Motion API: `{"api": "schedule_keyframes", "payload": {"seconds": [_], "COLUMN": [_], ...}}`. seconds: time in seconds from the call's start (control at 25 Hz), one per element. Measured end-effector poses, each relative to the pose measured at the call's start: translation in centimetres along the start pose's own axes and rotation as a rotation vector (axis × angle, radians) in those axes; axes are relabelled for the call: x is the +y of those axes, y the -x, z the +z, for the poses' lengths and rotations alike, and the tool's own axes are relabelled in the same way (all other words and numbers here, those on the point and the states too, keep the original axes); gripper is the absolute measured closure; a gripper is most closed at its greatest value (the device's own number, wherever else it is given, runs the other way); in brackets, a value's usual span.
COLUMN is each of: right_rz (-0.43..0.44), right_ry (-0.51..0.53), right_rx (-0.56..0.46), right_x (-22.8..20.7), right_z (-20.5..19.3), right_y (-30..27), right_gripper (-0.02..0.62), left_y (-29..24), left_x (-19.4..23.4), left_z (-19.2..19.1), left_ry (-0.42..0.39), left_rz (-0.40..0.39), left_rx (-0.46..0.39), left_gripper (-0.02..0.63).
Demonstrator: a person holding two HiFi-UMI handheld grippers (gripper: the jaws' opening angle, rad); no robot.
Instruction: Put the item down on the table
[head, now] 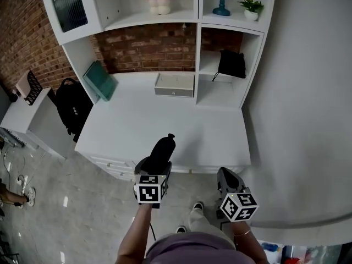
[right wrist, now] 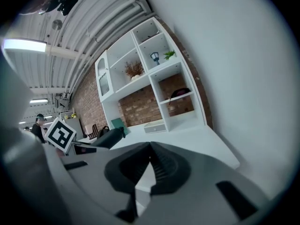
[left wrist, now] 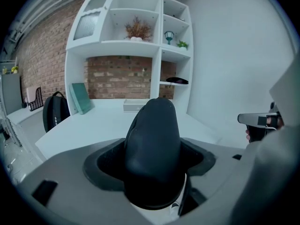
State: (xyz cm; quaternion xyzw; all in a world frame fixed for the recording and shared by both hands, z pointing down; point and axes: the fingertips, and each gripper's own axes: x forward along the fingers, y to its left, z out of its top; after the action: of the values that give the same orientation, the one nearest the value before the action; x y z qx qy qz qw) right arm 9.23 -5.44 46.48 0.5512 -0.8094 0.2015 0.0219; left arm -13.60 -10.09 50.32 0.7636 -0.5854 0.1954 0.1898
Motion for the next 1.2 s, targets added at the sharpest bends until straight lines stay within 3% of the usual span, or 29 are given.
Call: {"api": "schedule_keyframes", "payload": {"seconds": [0.44, 0.8, 1.2], "right_rz": [0.079, 0.137, 0.114], "right_ry": [0.019, 0.005, -0.003], "right_rx": [0.013, 0.03, 0.017], "right_x": [-4.8, -5.6, -6.5], "right_z": [4.6, 5.3, 7.1], "right_y": [-7.7, -11.5, -16.6], "right_gripper": [0.594, 0.594, 0.594], "left_y": [-7.8, -12.7, -20.5], "left_x": [-0.3, 0.4, 2.5], "left_z": [6.0, 10.0, 13.8], "left_ry": [0.032, -0.025, -0.083], "left_rz": [0.045, 0.072, 0.04], "left_rx": [0.005, 0.003, 0.035], "left_gripper": [0.262, 0.262, 0.262]}}
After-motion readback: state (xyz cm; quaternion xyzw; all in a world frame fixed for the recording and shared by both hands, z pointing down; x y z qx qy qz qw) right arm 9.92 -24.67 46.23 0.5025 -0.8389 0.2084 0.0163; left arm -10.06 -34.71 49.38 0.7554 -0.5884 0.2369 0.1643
